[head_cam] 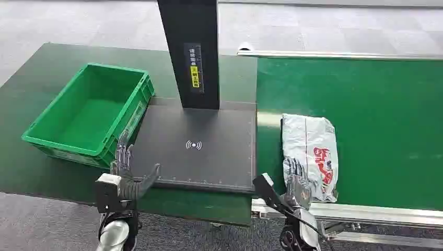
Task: Moved the parcel from conveyor to table for the left to box.
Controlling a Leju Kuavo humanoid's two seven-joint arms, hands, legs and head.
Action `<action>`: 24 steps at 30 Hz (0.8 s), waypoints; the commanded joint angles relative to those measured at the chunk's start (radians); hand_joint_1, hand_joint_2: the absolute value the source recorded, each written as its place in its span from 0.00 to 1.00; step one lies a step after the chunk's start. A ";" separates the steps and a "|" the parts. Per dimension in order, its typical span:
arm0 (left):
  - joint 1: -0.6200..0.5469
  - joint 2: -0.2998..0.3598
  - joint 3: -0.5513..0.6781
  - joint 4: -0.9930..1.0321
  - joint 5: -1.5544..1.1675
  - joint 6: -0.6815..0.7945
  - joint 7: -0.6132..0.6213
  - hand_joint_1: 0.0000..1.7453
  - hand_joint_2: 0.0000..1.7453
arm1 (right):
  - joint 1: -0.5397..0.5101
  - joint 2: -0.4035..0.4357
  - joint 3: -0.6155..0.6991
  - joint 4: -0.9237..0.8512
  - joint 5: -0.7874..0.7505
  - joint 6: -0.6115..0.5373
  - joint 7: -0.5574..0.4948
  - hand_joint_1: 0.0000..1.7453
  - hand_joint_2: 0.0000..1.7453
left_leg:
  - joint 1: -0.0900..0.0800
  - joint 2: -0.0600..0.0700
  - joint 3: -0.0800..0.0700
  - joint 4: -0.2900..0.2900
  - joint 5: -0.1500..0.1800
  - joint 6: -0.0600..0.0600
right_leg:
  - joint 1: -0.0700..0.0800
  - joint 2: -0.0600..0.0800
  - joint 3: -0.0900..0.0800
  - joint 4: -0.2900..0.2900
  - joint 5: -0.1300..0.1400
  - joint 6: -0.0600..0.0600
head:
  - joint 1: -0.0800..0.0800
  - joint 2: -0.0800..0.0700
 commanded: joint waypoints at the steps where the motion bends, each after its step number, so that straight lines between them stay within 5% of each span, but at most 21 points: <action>1: -0.013 0.005 -0.006 0.031 -0.007 0.001 0.027 0.00 1.00 | -0.064 0.003 0.008 0.217 0.233 -0.030 0.246 0.00 1.00 | 0.000 0.001 0.006 -0.002 -0.002 0.001 | 0.000 0.000 0.006 -0.002 -0.001 0.000 | 0.000 0.000; 2: -0.026 0.007 -0.005 0.043 -0.007 -0.006 0.027 0.00 1.00 | -0.110 0.014 -0.046 0.373 0.157 -0.008 0.207 0.23 1.00 | 0.000 0.001 0.003 -0.001 -0.001 0.000 | 0.000 -0.001 0.003 -0.001 -0.001 0.000 | 0.000 0.000; 3: -0.026 0.007 -0.005 0.043 -0.007 -0.006 0.027 0.00 1.00 | -0.110 0.014 -0.046 0.373 0.157 -0.008 0.207 0.79 1.00 | 0.000 0.001 0.005 -0.001 -0.001 0.001 | 0.000 -0.001 0.005 -0.002 -0.001 0.000 | 0.000 0.000; 4: -0.025 0.007 -0.004 0.043 -0.006 -0.005 0.027 0.00 1.00 | -0.113 0.012 -0.046 0.384 0.157 -0.014 0.202 1.00 1.00 | 0.000 0.000 0.004 -0.001 -0.001 0.001 | 0.000 -0.001 0.004 -0.001 -0.001 0.000 | 0.000 0.000; 15: -0.005 0.008 0.014 0.008 -0.005 -0.009 0.028 0.00 1.00 | -0.094 0.021 -0.054 0.293 0.070 -0.066 0.065 1.00 1.00 | 0.000 -0.001 0.013 -0.002 -0.002 0.000 | 0.001 -0.003 0.013 -0.003 -0.003 0.000 | 0.000 0.000; 19: 0.002 0.007 0.034 -0.017 -0.012 0.011 0.024 0.00 1.00 | -0.023 0.012 0.015 -0.013 0.010 -0.079 -0.036 1.00 1.00 | 0.000 0.000 0.011 -0.001 -0.003 0.000 | 0.000 -0.001 0.011 -0.001 -0.003 0.000 | 0.000 0.000; 24: 0.028 0.000 0.060 -0.063 -0.022 0.023 0.014 0.00 1.00 | 0.034 -0.022 0.072 -0.328 -0.015 -0.038 -0.036 1.00 1.00 | -0.001 0.001 0.010 0.000 -0.006 0.000 | -0.001 0.000 0.010 0.000 -0.005 -0.001 | 0.000 0.000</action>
